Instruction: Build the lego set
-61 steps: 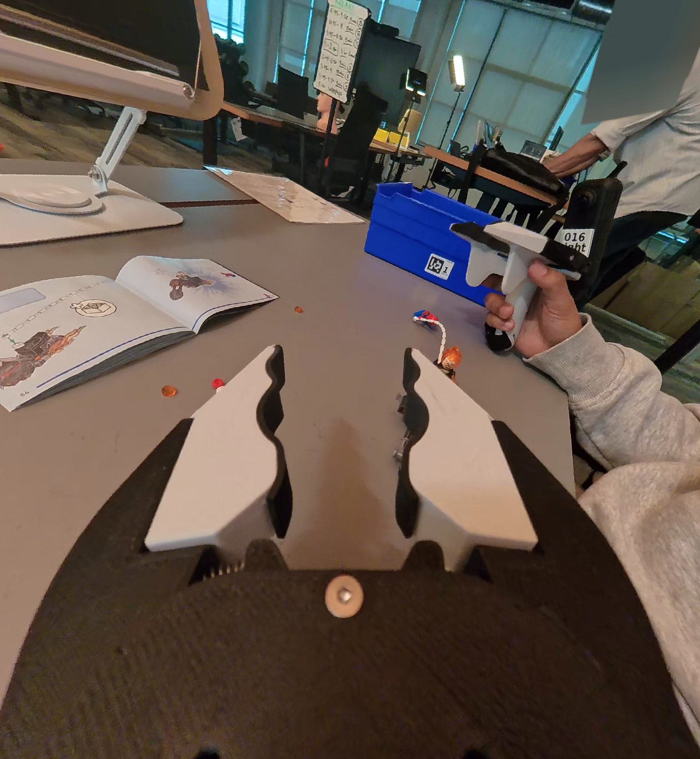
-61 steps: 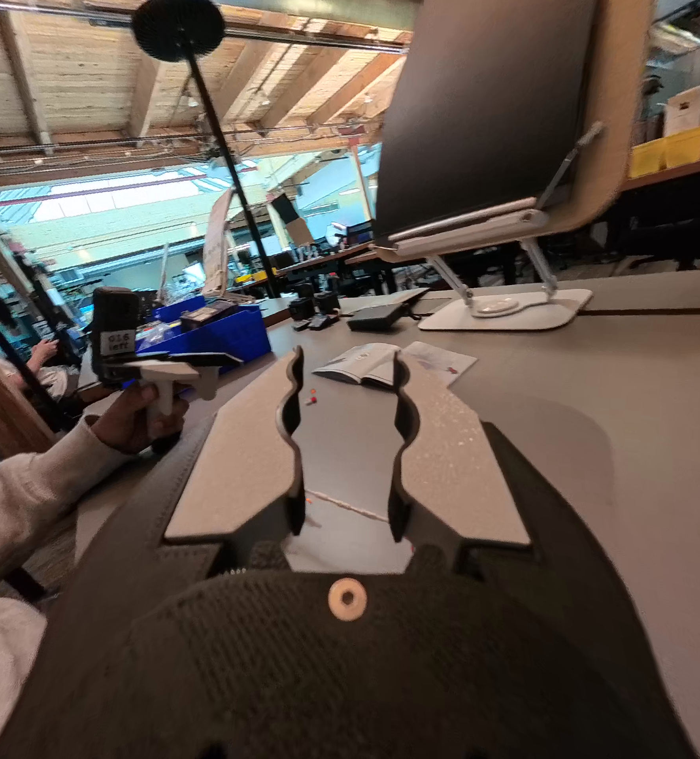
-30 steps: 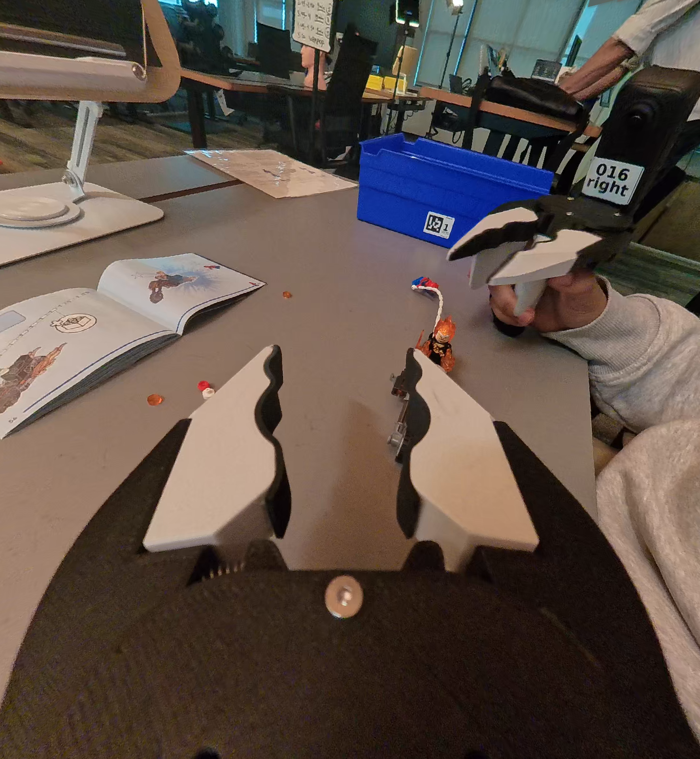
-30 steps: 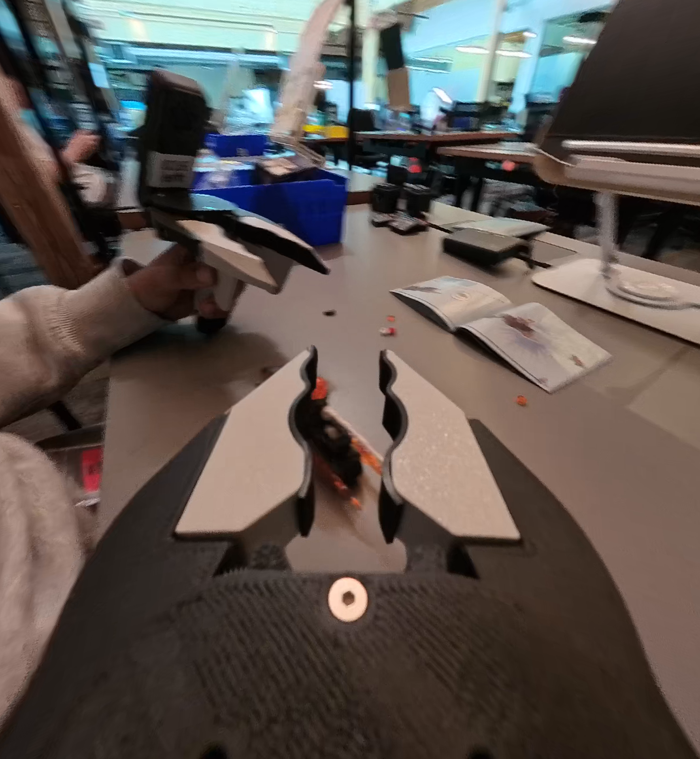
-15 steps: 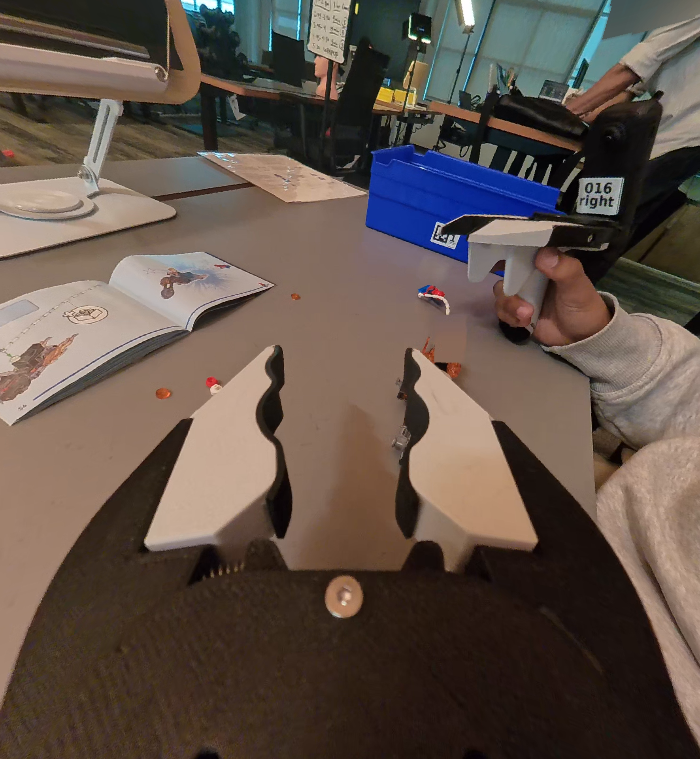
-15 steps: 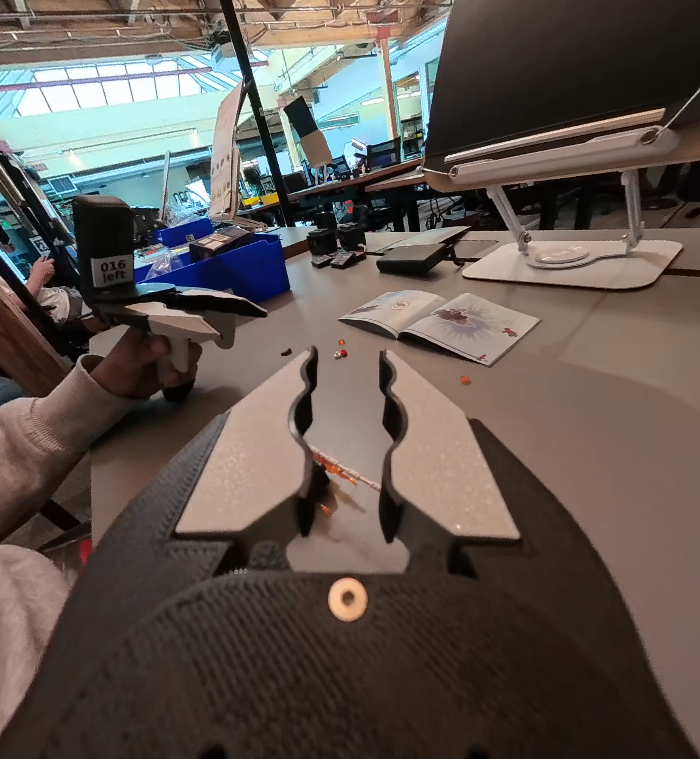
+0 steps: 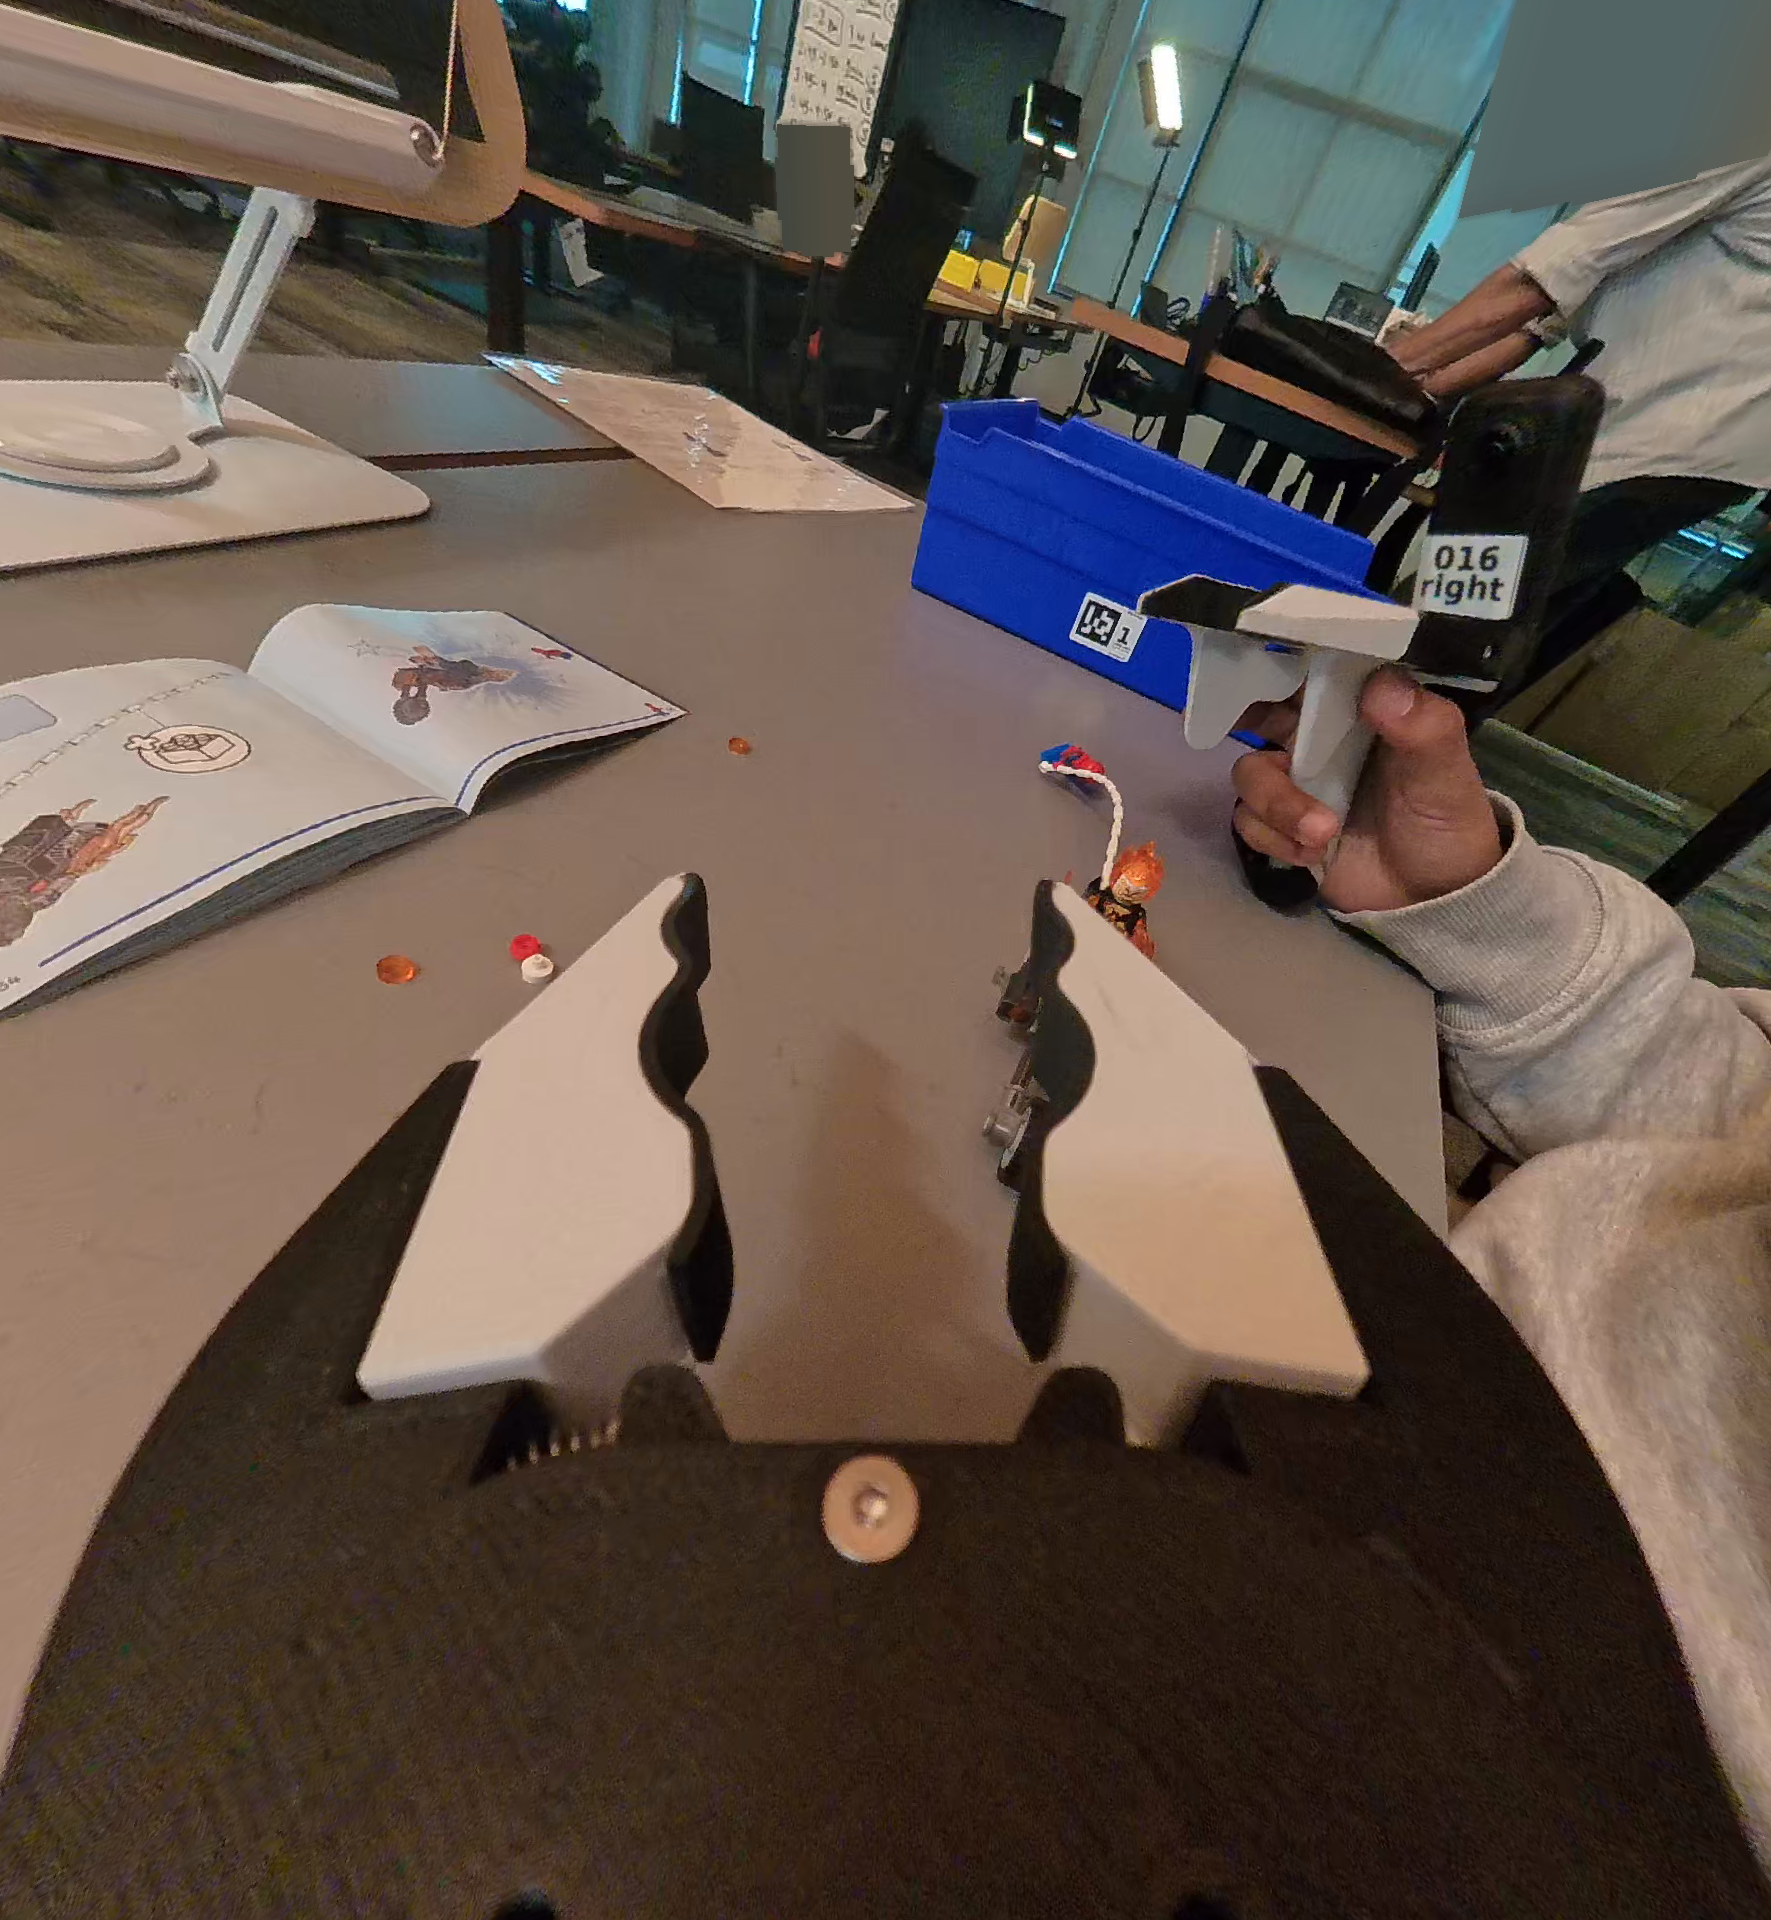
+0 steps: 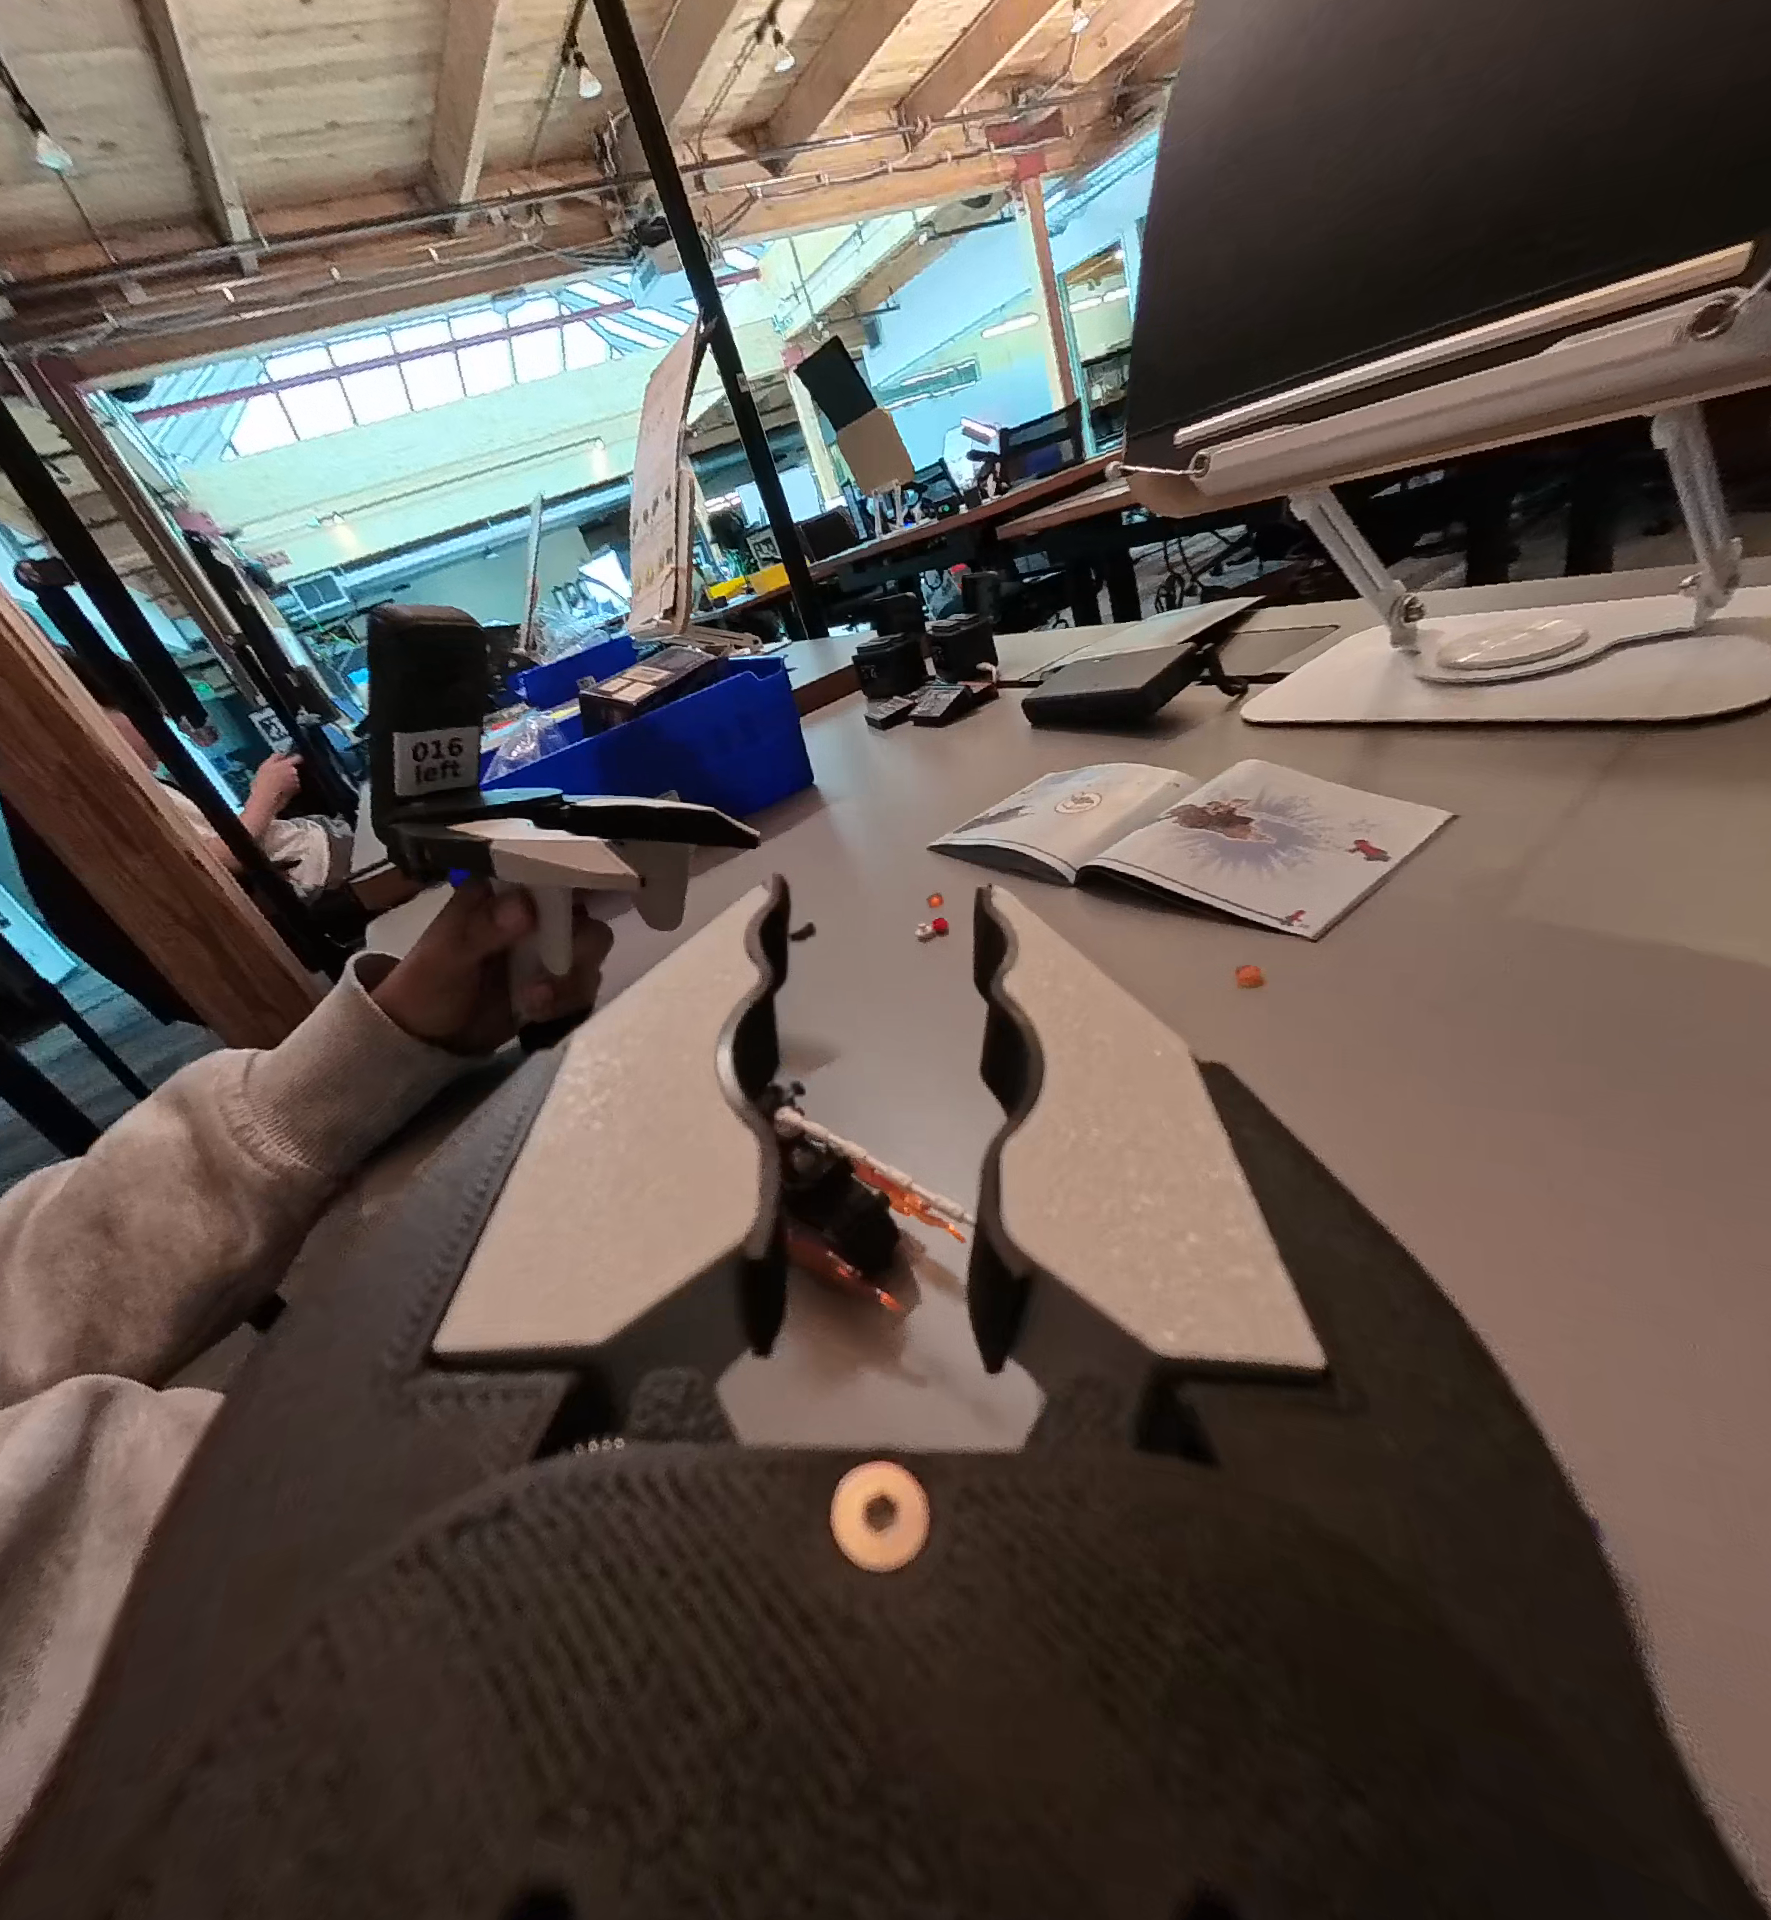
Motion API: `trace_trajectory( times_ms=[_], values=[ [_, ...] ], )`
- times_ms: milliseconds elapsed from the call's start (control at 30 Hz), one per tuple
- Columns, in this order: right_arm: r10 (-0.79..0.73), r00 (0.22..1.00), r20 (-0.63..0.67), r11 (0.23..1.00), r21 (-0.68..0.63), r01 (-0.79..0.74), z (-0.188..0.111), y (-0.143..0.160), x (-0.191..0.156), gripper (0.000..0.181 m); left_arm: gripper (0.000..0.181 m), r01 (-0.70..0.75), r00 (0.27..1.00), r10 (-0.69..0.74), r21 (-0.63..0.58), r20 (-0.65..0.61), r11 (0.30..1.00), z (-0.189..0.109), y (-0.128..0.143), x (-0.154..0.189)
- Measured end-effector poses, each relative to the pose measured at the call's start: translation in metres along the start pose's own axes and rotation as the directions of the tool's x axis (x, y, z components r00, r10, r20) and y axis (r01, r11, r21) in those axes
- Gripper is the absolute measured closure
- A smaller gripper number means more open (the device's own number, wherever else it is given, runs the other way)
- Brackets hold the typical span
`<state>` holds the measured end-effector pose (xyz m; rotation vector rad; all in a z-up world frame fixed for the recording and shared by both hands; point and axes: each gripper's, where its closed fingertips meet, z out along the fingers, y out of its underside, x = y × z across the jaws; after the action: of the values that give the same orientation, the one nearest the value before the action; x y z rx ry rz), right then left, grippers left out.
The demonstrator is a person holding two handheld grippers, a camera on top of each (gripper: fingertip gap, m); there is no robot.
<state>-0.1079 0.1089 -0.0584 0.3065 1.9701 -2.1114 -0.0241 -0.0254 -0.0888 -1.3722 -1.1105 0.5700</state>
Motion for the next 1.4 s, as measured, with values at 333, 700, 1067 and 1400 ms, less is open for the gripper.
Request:
trace_trajectory(
  times_ms=[333,700,1067,1400],
  values=[
    [0.031,0.999,0.014,1.000,0.002,-0.031,0.000,0.000,-0.001,0.144,0.121,0.000,1.000,0.000,-0.003,-0.005,1.000,0.000,0.000,0.001],
    [0.040,0.999,0.012,0.999,-0.001,-0.040,0.002,0.001,0.000,0.143,0.115,-0.057,0.997,0.056,-0.022,-0.050,0.998,0.003,0.003,0.014],
    [0.043,0.999,0.014,0.999,-0.001,-0.043,0.002,0.001,-0.001,0.143,0.111,-0.118,0.987,0.108,-0.082,-0.118,0.990,0.011,0.013,0.032],
    [0.051,0.999,0.020,0.999,0.002,-0.051,0.002,0.001,-0.001,0.143,0.111,-0.082,0.991,0.072,-0.085,-0.114,0.993,0.011,0.013,0.029]
  ],
)
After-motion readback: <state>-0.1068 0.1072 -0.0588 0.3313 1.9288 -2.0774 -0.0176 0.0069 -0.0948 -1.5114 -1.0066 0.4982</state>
